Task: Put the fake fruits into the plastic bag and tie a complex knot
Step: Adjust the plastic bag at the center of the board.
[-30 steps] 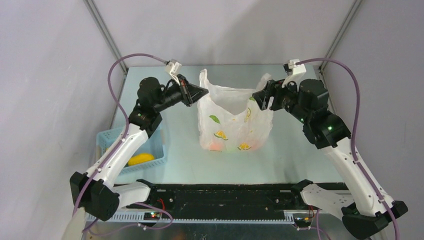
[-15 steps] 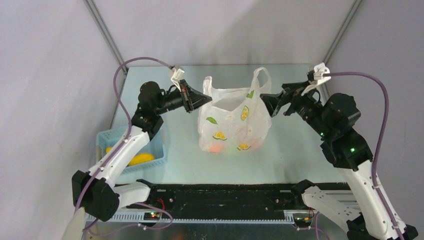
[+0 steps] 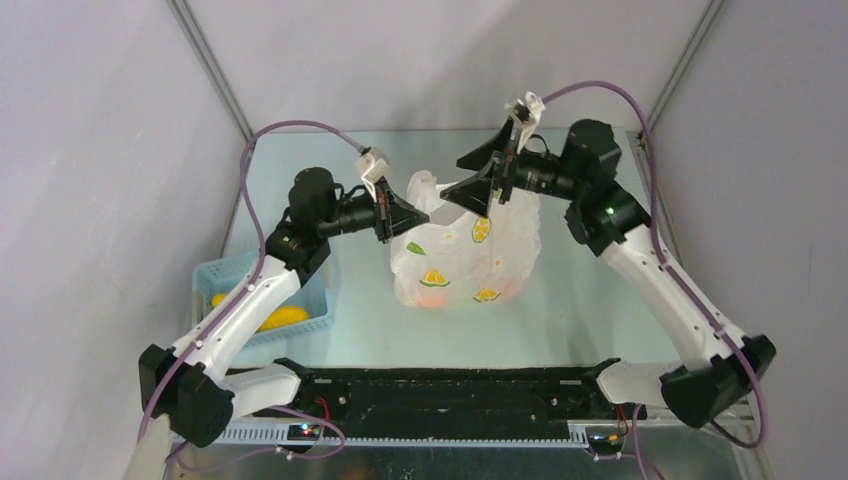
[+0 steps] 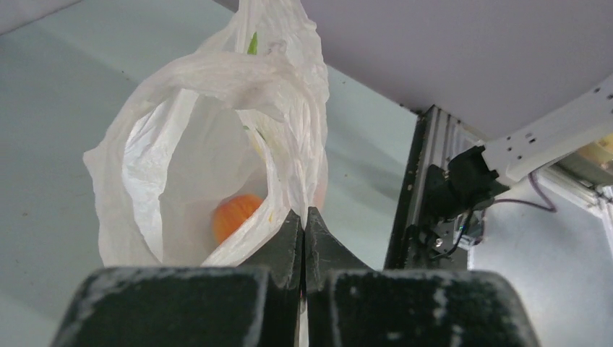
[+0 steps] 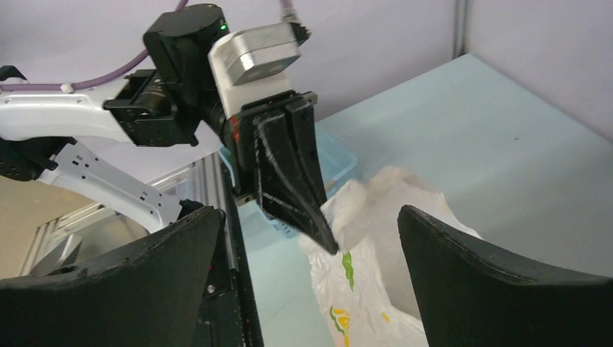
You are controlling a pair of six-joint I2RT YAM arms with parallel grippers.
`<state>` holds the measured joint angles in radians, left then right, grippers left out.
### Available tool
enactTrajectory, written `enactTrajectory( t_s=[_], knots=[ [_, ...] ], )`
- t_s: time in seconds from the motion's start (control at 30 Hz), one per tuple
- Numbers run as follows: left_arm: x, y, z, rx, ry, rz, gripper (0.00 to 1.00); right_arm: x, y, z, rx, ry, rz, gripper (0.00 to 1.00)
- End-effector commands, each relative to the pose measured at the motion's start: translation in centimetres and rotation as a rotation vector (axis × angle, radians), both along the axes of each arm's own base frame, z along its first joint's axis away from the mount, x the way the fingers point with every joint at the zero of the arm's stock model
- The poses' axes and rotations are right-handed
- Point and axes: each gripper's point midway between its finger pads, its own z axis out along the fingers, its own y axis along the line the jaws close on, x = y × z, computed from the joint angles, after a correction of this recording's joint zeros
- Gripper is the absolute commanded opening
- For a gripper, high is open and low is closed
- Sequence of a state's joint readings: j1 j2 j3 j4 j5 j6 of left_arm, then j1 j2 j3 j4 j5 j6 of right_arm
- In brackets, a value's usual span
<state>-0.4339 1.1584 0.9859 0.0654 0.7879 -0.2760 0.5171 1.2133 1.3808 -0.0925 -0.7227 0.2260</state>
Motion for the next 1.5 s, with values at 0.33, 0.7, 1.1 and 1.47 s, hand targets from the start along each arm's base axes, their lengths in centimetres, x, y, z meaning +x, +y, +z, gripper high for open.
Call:
enactTrajectory(
  t_s=[0.33,0.7,1.1,1.47],
  knots=[
    [-1.2,-0.3,0.3,0.134,-0.172,0.023,0.00,3.2,2.8,0.2,-0.027,0.096,0.046,0.98],
    [-1.5,-0.7,0.2,0.135,-0.185,0.021,0.00,5.2,2.4,-3.5,-0.109,0.323,-0.085,0.68],
    [-1.7,-0.8,0.0,0.142,-0.189,0.017,0.00,3.9,4.1,-4.5,-0.093,0.477,0.013,0.43],
    [-1.7,-0.9,0.0,0.144,-0.192,0.020,0.00,3.2,4.5,-5.0,-0.115,0.509,0.042,0.32]
  ],
)
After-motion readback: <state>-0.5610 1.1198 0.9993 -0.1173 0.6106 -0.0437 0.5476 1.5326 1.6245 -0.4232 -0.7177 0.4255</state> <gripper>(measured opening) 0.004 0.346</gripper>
